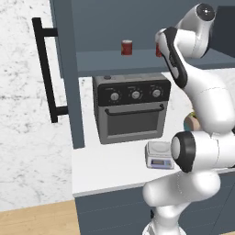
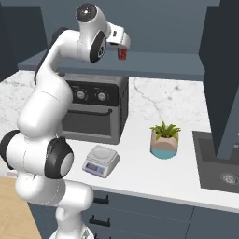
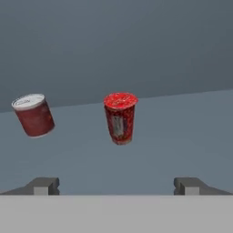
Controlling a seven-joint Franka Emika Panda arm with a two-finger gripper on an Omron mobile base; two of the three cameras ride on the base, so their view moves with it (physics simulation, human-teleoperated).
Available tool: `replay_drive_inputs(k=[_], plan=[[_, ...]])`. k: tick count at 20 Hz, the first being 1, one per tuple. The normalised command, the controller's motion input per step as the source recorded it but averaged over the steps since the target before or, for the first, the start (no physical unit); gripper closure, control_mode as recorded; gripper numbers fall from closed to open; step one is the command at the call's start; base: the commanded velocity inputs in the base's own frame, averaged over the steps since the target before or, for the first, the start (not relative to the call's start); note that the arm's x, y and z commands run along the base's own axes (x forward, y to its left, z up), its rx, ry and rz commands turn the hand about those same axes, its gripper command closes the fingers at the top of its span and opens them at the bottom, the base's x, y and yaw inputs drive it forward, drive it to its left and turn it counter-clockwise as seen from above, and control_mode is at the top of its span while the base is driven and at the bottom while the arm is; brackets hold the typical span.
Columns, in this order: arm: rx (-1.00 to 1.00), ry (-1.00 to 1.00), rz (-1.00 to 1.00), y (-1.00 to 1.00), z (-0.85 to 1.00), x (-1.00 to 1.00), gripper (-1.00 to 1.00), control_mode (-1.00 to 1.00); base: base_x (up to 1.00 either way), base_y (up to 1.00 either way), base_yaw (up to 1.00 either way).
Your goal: Pick the yogurt and place it on the digital scale for weighing, and close the cabinet.
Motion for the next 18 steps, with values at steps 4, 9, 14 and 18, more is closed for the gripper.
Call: replay_drive_inputs(k=[4,9,14,18], plan=[[0.0,0.0,0.0,0.0,-0.03,0.29,-1.0,-1.0,0.0,0.0,0.0],[0.0,0.0,0.0,-0.04,-0.14,0.21,-1.0,-1.0,0.0,0.0,0.0],[0.0,0.0,0.0,-0.14,-0.24,0.24,-1.0,-1.0,0.0,0.0,0.0],[0.0,-0.01,0.0,-0.12,-0.18,0.32,-1.0,-1.0,0.0,0.0,0.0]])
